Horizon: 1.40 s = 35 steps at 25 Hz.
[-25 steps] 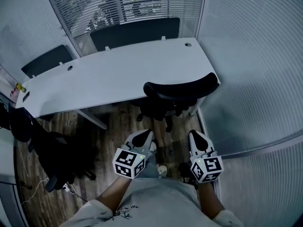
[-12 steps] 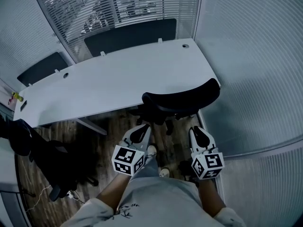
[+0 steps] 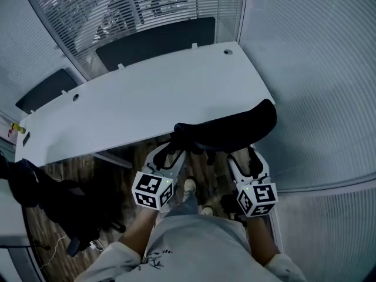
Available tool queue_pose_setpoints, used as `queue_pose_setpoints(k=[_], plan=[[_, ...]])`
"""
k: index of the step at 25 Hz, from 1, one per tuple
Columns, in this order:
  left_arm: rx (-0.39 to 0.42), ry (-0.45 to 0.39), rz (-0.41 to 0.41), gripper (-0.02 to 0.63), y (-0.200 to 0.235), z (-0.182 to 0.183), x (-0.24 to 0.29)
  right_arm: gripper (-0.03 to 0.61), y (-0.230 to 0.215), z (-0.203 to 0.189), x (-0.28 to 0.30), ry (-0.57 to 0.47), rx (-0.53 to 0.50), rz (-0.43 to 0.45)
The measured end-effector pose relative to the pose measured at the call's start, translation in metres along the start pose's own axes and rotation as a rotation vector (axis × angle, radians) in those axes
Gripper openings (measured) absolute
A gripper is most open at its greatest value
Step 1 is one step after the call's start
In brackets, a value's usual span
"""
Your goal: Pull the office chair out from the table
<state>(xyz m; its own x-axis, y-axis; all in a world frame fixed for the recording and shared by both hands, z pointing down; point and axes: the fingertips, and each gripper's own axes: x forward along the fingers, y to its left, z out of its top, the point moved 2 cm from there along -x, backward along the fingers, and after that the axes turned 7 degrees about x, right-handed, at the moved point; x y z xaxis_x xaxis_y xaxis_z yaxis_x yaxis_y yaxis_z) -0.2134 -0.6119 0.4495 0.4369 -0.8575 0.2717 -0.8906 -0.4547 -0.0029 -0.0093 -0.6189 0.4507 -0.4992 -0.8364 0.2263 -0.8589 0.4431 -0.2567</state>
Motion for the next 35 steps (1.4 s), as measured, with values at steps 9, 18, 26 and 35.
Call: queue_pose_setpoints(k=[9,18,26,35], plan=[[0.048,0.039,-0.103,0.272,0.030,0.001,0.035,0.282,-0.001,-0.001,0.027,0.010,-0.005,-0.028],[0.084,0.045,-0.209,0.282,0.035,0.003,0.064,0.282,-0.006,-0.004,0.041,0.034,0.011,-0.032],[0.099,0.061,-0.261,0.255,0.033,0.001,0.072,0.281,-0.008,-0.005,0.049,0.082,-0.043,-0.050],[0.099,0.089,-0.268,0.250,0.031,0.001,0.067,0.281,-0.005,-0.006,0.044,0.084,-0.045,-0.057]])
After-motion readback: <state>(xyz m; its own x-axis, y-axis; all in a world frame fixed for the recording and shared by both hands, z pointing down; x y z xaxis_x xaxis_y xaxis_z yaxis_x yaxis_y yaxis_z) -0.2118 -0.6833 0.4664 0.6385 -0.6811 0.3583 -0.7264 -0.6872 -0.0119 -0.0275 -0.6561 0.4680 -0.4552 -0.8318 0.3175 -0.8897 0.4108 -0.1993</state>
